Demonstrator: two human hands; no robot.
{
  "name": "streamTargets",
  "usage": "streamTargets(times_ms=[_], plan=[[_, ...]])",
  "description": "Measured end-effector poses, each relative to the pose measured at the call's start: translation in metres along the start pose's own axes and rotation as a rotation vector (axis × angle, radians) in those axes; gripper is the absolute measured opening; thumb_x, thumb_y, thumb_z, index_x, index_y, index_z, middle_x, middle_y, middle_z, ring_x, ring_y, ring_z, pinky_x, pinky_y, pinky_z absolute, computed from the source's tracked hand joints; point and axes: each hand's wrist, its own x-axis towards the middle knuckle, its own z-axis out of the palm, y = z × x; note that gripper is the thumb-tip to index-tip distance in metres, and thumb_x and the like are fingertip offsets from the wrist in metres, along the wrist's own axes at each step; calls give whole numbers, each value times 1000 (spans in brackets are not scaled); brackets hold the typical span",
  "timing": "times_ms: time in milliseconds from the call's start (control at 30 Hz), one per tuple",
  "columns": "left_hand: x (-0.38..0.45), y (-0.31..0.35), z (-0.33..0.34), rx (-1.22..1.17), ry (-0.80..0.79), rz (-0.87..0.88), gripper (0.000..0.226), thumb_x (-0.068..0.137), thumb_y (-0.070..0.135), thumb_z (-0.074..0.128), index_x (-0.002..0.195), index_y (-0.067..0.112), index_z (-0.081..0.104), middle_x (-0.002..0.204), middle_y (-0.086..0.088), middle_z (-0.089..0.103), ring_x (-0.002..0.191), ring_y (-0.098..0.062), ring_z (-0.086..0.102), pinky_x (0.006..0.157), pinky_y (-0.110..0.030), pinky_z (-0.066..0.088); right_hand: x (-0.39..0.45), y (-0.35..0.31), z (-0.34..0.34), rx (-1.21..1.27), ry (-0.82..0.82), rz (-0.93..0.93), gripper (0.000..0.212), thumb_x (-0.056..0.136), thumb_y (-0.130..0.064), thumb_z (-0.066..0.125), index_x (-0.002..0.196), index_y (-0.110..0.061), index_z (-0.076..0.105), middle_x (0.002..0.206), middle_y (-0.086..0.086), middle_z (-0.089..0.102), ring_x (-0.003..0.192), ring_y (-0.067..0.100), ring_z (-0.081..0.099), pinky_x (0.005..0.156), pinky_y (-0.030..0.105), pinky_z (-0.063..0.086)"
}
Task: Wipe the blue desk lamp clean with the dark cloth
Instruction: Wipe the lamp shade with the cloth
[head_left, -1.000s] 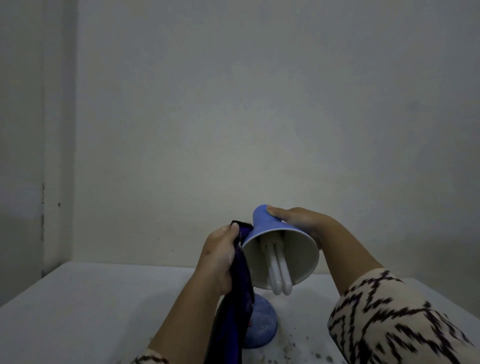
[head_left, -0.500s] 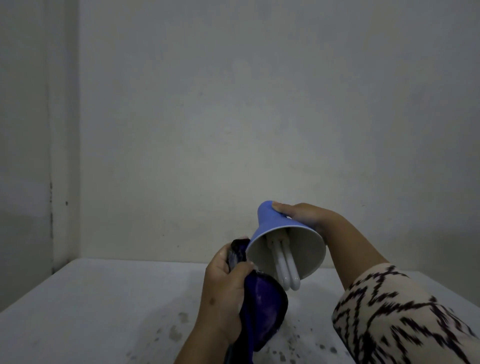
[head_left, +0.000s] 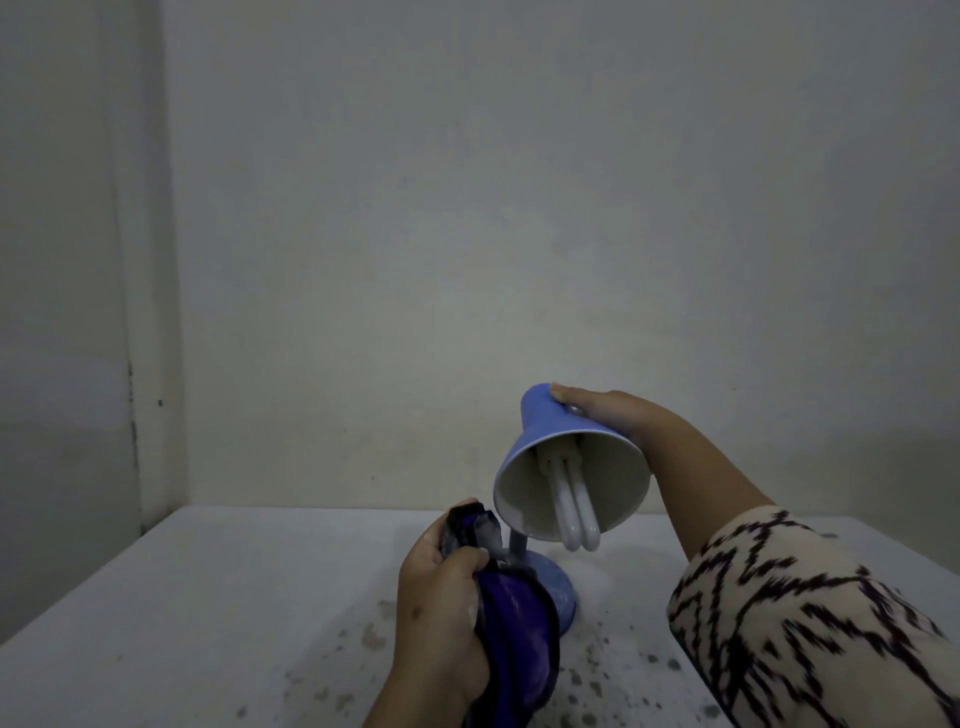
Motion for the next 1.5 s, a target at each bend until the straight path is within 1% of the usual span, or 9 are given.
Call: streamTargets(times_ms=[100, 267, 433, 700, 900, 1133, 1233, 1333, 1500], plan=[[-4, -3, 0, -7, -26, -40, 33, 86, -15, 37, 97, 4, 62, 97, -24, 65, 78, -38, 60, 79, -45, 51, -4, 5, -2, 76, -9, 48, 67, 91, -53, 41, 127, 3, 47, 114, 16, 56, 74, 20, 57, 61, 30, 42], [-14, -9, 6, -26, -61, -171, 26, 86, -13, 39, 91, 1, 61, 80, -22, 64, 62, -32, 60, 48, -30, 52, -6, 17, -10, 171, 8, 114, 76, 88, -63, 36, 133, -2, 43, 134, 20, 50, 102, 34, 57, 87, 41, 46], [-31, -16, 24, -41, -112, -244, 29, 84, -16, 37, 102, -3, 56, 86, -22, 60, 62, -30, 54, 48, -28, 50, -22, 33, -23, 163, 74, 123, 66, 90, -58, 38, 134, -9, 40, 132, 16, 49, 118, 38, 48, 104, 55, 36], [-50, -40, 68, 28, 45, -221, 49, 85, -11, 49, 127, 13, 42, 111, -19, 57, 73, -27, 56, 58, -30, 48, -60, 63, -57, 195, 252, 31, 33, 89, -34, 56, 112, -11, 49, 112, 6, 51, 96, 22, 53, 88, 45, 45], [-84, -44, 93, 11, 139, -101, 41, 89, -6, 48, 111, 24, 29, 115, -8, 45, 82, -18, 47, 79, -33, 39, -93, 83, -66, 121, 78, -72, 17, 86, -30, 59, 80, -15, 59, 83, 4, 60, 75, 18, 57, 72, 35, 47], [-97, -40, 120, 189, -80, 80, 30, 90, 0, 46, 95, 29, 38, 92, 4, 52, 89, -16, 53, 86, -36, 47, -112, 103, -69, 167, -276, -210, 16, 80, -25, 64, 90, -12, 64, 89, 7, 66, 84, 24, 62, 74, 35, 50], [-85, -30, 137, 170, -148, 100, 26, 88, 3, 48, 81, 27, 42, 88, -2, 54, 89, -23, 55, 85, -41, 49, -115, 113, -75, 358, -302, -236, 42, 77, -31, 58, 115, -14, 61, 113, 10, 66, 104, 32, 62, 87, 44, 52], [-76, -18, 154, 105, -239, 45, 9, 91, 23, 53, 84, 19, 50, 87, -4, 54, 89, -22, 52, 83, -39, 46, -117, 116, -76, 484, -310, -269, 32, 87, -25, 56, 115, -11, 60, 105, 10, 71, 95, 27, 68, 79, 35, 58], [-61, -3, 163, 224, -441, -10, 42, 93, 46, 42, 101, 9, 60, 114, -12, 58, 112, -27, 53, 91, -36, 46, -110, 109, -73, 500, -127, -264, 20, 92, -12, 49, 105, -9, 64, 95, 12, 73, 84, 27, 69, 76, 35, 57]])
